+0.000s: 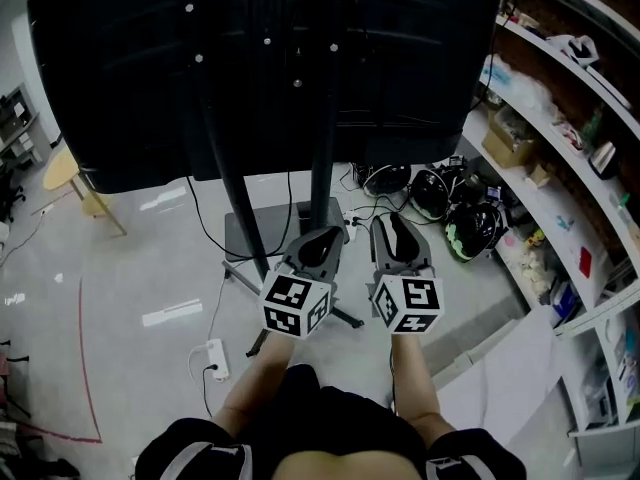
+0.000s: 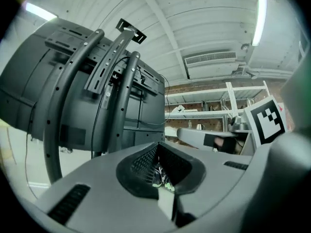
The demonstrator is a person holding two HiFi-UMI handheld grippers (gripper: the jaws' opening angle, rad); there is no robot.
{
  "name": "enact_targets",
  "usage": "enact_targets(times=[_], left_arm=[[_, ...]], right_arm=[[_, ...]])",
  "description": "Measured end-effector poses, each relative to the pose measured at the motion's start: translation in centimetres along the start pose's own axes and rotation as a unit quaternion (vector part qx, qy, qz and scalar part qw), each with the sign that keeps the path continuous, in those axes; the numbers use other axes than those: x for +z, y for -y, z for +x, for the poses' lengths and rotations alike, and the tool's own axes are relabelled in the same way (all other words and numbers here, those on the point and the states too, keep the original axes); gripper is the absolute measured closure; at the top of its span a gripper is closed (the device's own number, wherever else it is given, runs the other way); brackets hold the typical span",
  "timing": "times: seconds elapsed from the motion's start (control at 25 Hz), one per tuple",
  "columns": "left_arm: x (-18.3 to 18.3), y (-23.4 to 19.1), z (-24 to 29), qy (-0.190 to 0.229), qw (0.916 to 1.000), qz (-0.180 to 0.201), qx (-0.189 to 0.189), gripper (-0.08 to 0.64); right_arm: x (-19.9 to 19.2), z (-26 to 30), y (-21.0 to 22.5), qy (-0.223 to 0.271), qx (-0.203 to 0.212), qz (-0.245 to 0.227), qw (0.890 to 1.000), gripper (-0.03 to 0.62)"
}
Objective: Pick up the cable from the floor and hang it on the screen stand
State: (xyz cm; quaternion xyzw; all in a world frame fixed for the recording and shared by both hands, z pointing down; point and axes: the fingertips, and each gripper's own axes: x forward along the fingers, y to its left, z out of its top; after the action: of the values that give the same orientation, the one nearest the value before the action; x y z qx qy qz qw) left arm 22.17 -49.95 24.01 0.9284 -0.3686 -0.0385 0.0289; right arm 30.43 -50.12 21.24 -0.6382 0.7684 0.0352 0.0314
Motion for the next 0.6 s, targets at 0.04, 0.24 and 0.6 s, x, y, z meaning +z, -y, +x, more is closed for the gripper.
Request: enact_targets(times=[0.04, 0.24, 0.6], left_arm=[[-0.9, 0.5, -0.5, -0.004, 0.9999, -0.014, 0.0, 0.552], [-5.2, 2.1, -3.3, -0.041, 0.9987, -0.027, 0.017, 0.552], [-7.0, 5.5, -4.8, -0.053, 0.9983, 0.021, -0.006, 0.552]], right_arm=[[-0.9, -1.1, -0.4, -0.004, 0.0, 0.019, 1.0, 0.454], [-4.6, -5.9, -1.9, -0.018, -0.03, 0.082, 0.996, 0.529], [-6.1, -10.2, -3.6, -0.015, -0.037, 0.096, 0.995, 0.568]])
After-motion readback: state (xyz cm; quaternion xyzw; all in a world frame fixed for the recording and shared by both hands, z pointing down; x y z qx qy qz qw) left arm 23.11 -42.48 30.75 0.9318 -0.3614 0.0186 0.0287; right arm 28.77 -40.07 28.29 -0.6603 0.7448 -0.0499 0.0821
